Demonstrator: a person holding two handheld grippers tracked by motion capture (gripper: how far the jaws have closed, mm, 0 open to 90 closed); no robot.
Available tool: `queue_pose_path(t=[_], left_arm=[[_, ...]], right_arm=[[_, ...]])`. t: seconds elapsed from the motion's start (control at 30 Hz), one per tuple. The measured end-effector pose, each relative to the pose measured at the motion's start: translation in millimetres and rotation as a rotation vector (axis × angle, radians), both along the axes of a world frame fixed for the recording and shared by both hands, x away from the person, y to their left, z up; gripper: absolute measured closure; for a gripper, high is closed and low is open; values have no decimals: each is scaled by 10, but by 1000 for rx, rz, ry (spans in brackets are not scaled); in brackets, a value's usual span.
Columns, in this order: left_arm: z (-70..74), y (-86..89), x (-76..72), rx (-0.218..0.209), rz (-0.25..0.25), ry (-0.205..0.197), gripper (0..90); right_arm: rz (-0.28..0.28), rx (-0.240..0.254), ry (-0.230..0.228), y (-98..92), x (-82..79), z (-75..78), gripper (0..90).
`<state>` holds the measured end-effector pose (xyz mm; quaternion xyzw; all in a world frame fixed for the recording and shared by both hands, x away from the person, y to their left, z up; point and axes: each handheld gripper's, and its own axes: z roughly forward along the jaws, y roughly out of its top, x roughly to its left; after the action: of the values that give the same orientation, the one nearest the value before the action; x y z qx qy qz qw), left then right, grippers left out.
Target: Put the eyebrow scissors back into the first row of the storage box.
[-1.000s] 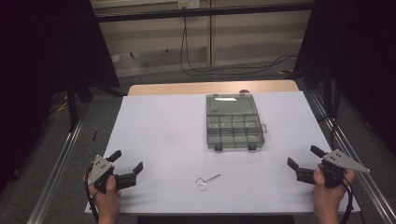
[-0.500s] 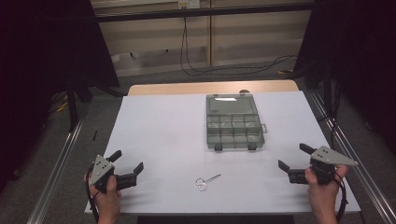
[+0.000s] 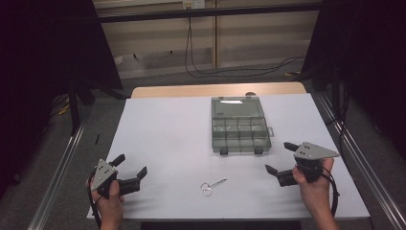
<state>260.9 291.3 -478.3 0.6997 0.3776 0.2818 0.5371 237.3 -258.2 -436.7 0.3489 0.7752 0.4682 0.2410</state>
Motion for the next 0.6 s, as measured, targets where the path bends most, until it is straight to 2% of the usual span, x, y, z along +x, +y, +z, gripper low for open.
queue_pose_path(t=[0.6], left_arm=[[-2,-1,3,-7,-8,-3,39]], right_arm=[[206,-86,62,660,254,50,4]])
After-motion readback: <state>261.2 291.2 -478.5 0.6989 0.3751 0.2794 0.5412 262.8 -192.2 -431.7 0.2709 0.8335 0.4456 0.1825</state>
